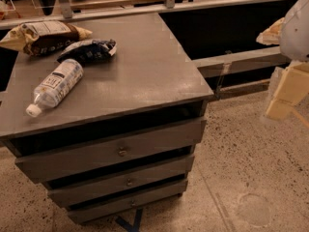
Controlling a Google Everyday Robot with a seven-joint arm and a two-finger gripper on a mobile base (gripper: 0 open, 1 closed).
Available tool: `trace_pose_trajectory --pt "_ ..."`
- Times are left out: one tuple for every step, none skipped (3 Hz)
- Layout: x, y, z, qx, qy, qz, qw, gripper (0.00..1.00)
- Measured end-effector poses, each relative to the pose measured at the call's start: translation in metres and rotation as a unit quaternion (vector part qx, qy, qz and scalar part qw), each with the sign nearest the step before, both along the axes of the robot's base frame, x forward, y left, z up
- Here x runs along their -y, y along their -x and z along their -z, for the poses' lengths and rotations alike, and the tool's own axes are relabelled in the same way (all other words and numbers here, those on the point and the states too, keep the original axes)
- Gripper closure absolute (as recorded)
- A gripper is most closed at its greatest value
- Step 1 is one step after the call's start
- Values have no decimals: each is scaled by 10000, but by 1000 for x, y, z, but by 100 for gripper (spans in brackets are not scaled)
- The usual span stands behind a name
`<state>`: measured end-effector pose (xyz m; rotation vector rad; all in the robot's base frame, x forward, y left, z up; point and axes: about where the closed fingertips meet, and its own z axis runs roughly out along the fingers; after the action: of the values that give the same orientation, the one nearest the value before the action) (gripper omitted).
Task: Place blue plastic bottle upright
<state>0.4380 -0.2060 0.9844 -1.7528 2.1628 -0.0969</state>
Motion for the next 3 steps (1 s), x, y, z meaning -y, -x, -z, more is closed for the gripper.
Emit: trace_pose_trajectory --pt "-28 0 -12 237 -83 -509 9984 0" --pt "-62 -2 -23 477 -51 -1034 9935 0" --pt "-99 -3 -32 721 -16 -1549 9853 0"
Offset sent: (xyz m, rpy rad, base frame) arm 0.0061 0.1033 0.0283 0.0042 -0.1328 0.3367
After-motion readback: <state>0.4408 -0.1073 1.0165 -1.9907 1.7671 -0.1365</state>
